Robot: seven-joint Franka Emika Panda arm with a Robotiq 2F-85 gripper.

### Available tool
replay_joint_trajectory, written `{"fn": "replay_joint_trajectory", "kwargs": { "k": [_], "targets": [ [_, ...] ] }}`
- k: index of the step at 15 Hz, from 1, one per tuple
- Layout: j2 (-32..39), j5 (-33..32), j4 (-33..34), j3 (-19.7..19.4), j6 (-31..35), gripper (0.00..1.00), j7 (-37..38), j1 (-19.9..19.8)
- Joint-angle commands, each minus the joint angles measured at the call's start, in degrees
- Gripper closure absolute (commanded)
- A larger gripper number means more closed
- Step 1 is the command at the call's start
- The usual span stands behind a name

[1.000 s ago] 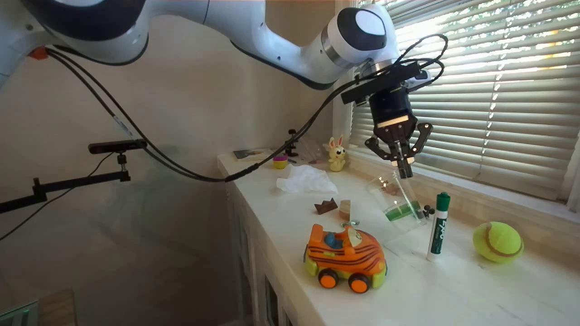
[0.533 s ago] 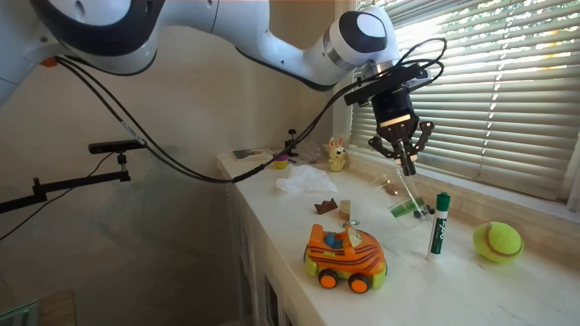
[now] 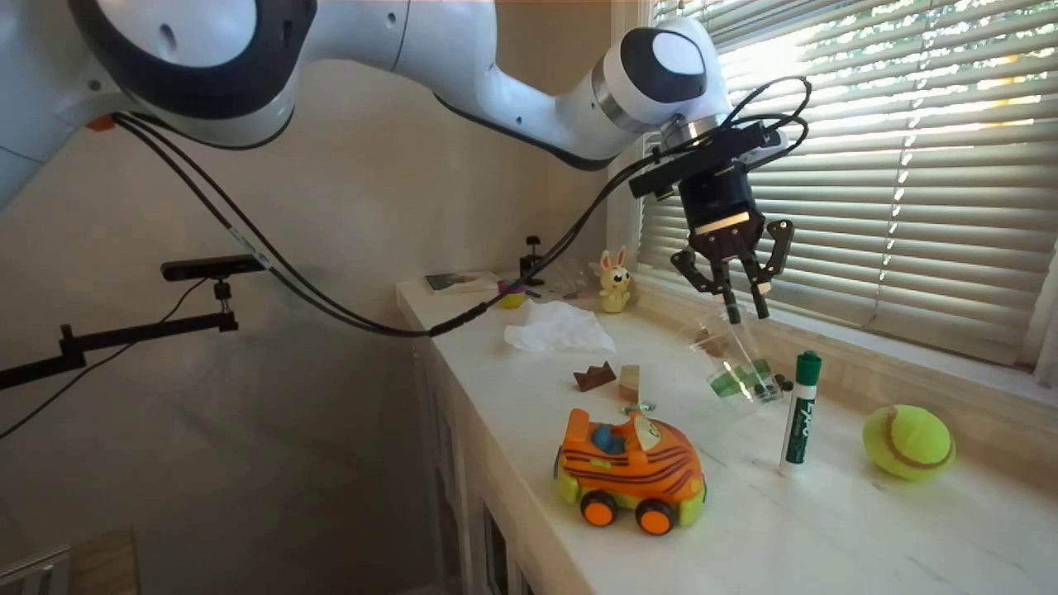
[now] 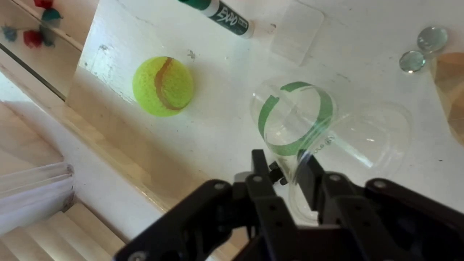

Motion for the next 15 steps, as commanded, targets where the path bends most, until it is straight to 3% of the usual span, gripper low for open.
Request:
{"fn": "replay_joint_trajectory", "kwargs": {
  "k": [1, 5, 6, 12, 15],
  "targets": [
    [1.7, 0.46, 3.16, -0.04, -0.58, 0.48, 0.94, 0.01],
    [1.74, 0.54, 3.38, 0.0, -0.57, 0.3, 1.04, -0.03],
    [1.75, 0.53, 3.47, 0.0, -0.55, 0.34, 1.03, -0.04],
    [2.17, 0.61, 4.43, -0.03, -0.66, 0.33, 0.99, -0.21],
    [2.16, 0.63, 4.56, -0.01, -0.64, 0.23, 1.0, -0.23]
  ]
}}
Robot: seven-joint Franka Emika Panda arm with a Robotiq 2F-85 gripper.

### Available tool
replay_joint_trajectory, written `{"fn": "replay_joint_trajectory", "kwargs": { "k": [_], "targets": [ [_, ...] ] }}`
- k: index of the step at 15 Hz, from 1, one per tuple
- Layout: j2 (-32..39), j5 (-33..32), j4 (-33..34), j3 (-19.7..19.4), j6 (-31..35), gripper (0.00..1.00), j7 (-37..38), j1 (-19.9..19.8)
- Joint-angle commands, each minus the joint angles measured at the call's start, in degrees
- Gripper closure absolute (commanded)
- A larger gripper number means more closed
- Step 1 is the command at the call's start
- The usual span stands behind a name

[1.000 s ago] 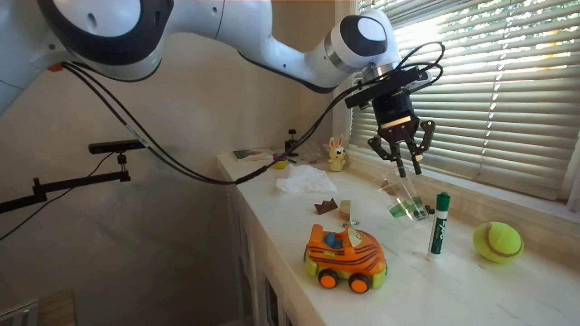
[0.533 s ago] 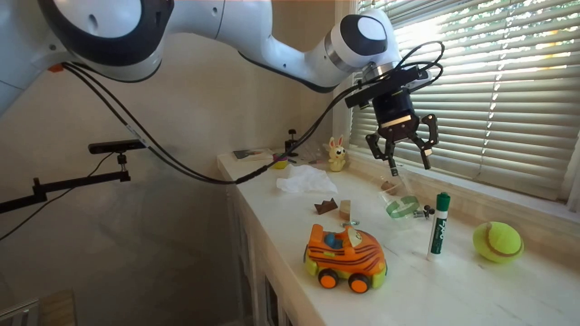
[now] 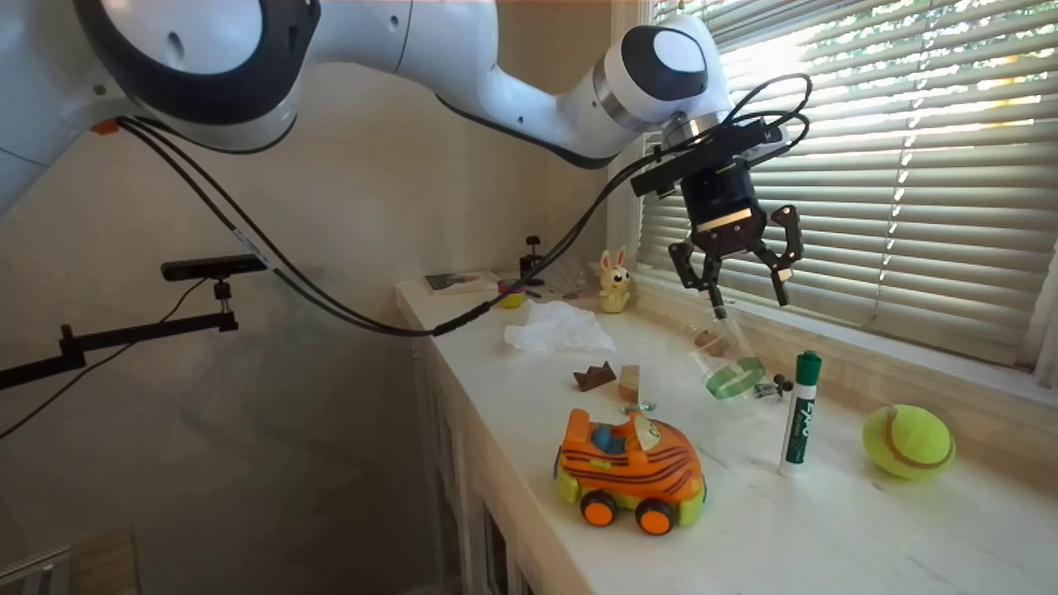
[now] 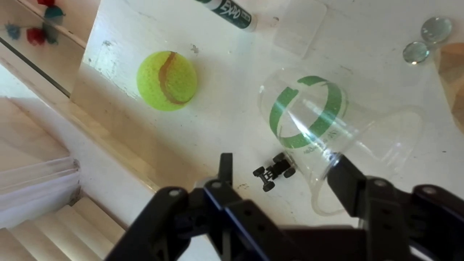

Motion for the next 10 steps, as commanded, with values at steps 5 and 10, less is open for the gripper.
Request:
{"fn": "replay_joint_trajectory", "kwargs": {
  "k": [5, 10],
  "targets": [
    [1.44, 0.53, 3.71, 0.06, -0.5, 0.16, 0.61, -0.05],
    [1.34, 0.53, 4.33, 0.3, -0.43, 0.0, 0.6, 0.1]
  ]
}}
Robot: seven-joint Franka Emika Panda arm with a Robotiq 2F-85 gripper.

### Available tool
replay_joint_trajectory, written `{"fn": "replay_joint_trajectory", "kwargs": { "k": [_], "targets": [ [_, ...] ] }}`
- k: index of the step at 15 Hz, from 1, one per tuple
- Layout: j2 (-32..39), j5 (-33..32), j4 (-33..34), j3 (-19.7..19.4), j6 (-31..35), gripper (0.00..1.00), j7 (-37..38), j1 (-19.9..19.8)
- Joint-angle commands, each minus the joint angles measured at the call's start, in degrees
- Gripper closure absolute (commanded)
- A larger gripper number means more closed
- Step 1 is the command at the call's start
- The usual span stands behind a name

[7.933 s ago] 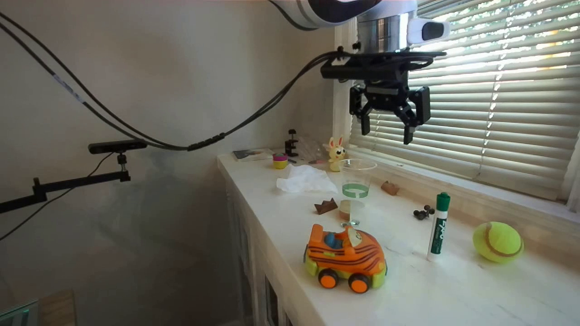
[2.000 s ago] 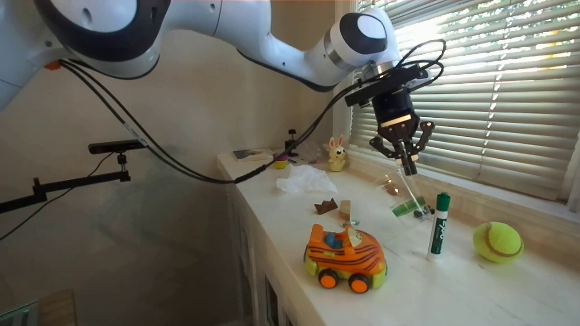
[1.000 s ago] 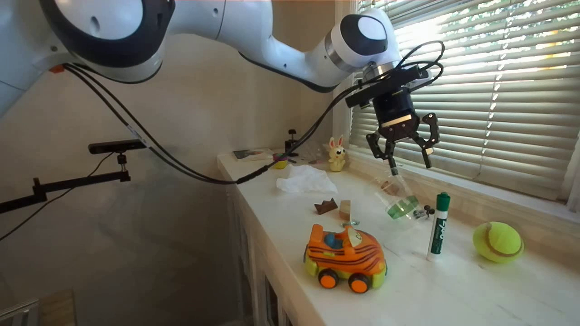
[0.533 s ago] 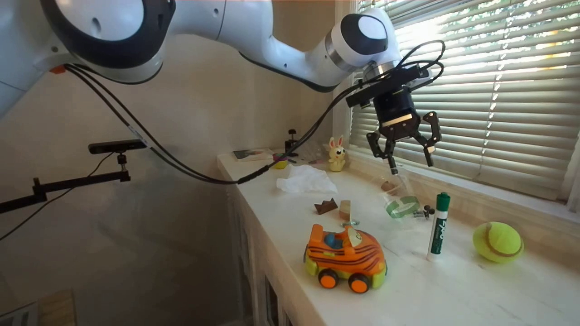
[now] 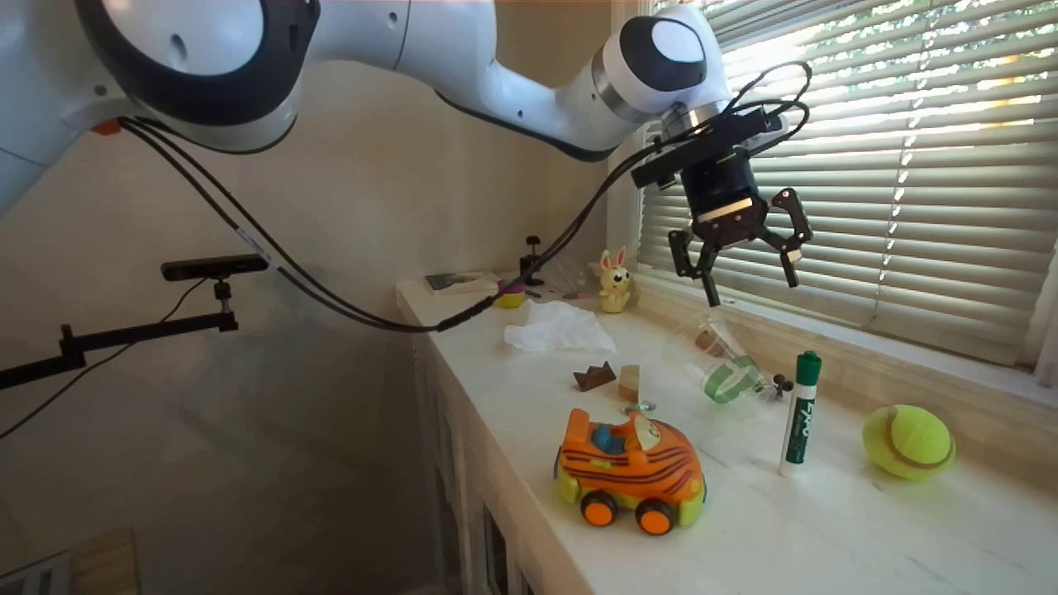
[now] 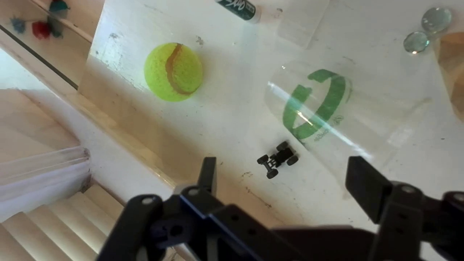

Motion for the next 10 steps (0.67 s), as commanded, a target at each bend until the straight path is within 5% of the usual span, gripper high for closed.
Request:
{"fn": "replay_joint_trajectory", "kwargs": {
  "k": [1, 7, 10],
  "targets": [
    [1.27, 0.49, 2.89, 0.11, -0.4, 0.0, 0.66, 0.08],
    [-0.51, 1.12, 2.27, 0.79, -0.28, 0.0, -0.7, 0.04],
    [-7.18, 2.38, -4.18, 3.97, 2.66, 0.0, -8.43, -0.65]
  ]
}}
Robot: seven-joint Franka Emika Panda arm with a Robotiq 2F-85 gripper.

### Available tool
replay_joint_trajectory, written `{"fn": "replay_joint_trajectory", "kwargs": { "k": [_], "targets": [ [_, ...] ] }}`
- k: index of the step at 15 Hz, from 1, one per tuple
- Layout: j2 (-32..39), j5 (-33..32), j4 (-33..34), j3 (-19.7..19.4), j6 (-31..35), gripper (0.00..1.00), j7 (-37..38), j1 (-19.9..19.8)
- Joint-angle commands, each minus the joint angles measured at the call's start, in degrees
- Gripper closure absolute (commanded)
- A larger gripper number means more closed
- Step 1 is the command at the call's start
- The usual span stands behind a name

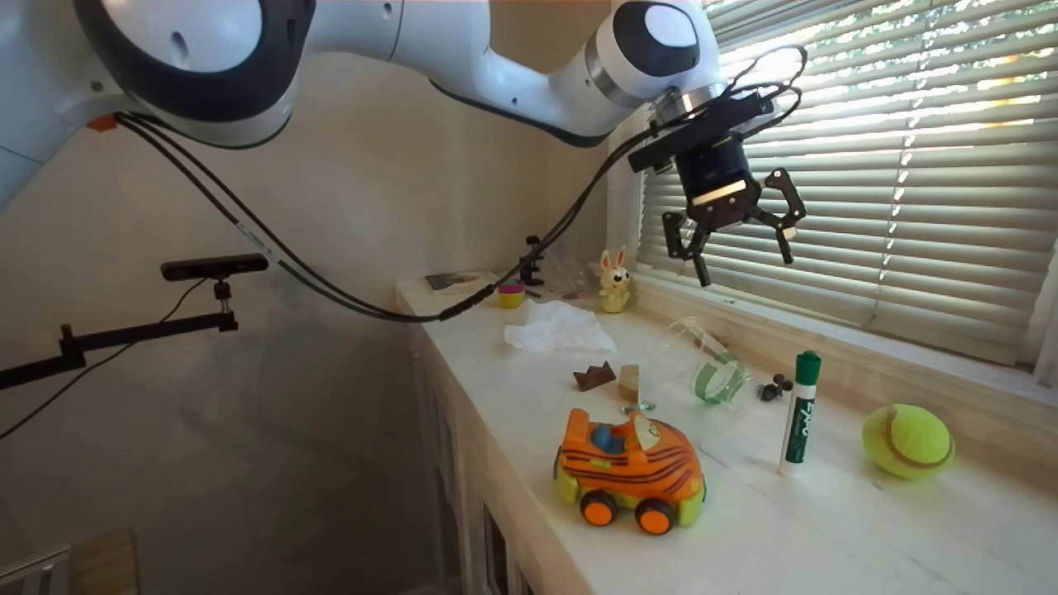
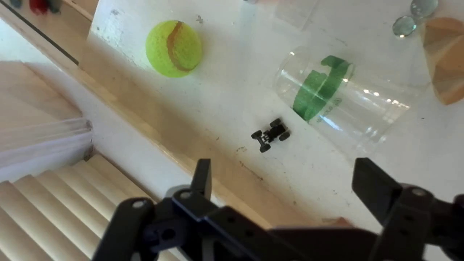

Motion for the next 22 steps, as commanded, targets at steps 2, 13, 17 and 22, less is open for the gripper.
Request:
{"fn": "replay_joint_trajectory", "kwargs": {
  "k": [2, 13, 17, 22],
  "targets": [
    [-11.41, 2.75, -10.23, 4.67, 4.27, 0.0, -10.44, -1.44],
    [-31.52, 25.7, -37.19, 10.3, 12.34, 0.0, -44.71, -14.23],
    [-29.27, 25.51, -35.36, 5.12, 9.3, 0.0, -45.53, -11.24],
    [-29.93, 24.86, -36.89, 3.69, 9.72, 0.0, -48.06, -10.21]
  ]
}}
